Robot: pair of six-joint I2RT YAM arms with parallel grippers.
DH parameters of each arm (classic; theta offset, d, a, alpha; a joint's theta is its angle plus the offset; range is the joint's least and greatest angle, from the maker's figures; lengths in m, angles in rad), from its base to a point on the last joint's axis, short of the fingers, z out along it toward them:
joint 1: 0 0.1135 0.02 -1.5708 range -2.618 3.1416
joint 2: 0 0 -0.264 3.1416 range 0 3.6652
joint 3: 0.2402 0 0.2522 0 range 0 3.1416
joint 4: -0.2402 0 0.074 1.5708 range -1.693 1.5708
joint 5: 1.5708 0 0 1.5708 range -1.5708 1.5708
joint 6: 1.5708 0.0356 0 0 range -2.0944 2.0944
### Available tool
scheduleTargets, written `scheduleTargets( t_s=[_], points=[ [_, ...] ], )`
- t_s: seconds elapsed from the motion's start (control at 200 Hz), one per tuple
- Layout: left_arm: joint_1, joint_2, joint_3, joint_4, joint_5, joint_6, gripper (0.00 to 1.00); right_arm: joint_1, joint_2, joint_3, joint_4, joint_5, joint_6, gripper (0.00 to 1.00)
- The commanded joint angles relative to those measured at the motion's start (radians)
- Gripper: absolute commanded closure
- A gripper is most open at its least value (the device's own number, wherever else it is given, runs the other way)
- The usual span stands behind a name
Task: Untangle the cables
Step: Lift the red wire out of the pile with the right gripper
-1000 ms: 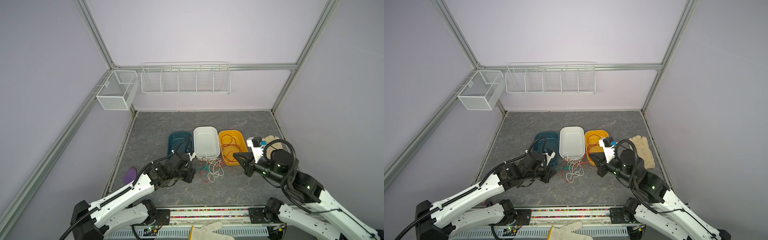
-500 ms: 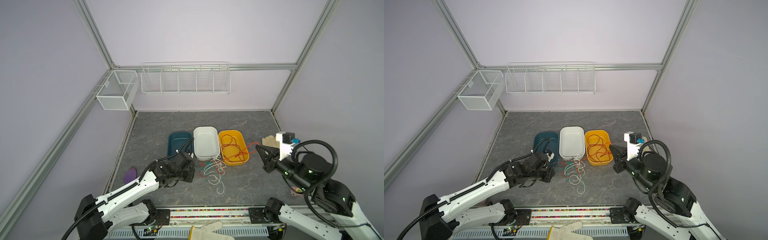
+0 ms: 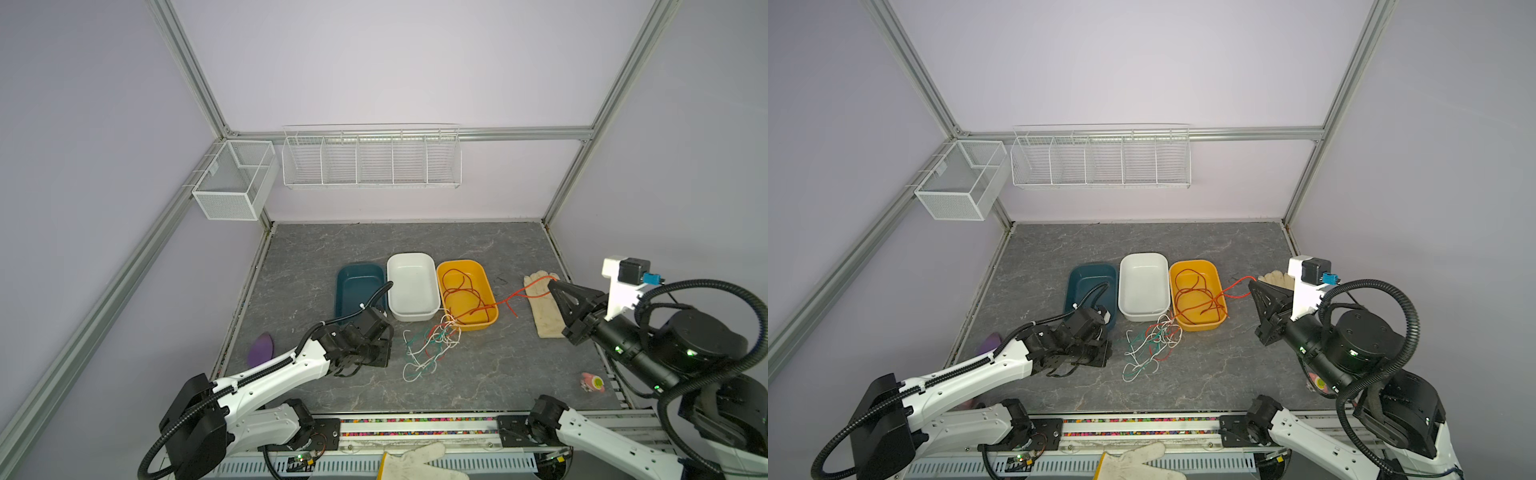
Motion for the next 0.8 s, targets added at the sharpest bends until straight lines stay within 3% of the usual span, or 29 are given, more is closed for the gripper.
scheduleTargets(
  t_s=[0.0, 0.795],
  points=[
    [0.007, 0.01, -0.027, -0.028, -0.048, -0.035, 1.0, -0.006, 0.012, 0.072, 0.015, 0.044, -0.038, 0.94],
    [0.076, 0.029, -0.14, 0.07, -0.074, -0.069, 1.0, -0.004, 0.082, 0.362, -0.139, 0.072, -0.105, 0.94]
  ],
)
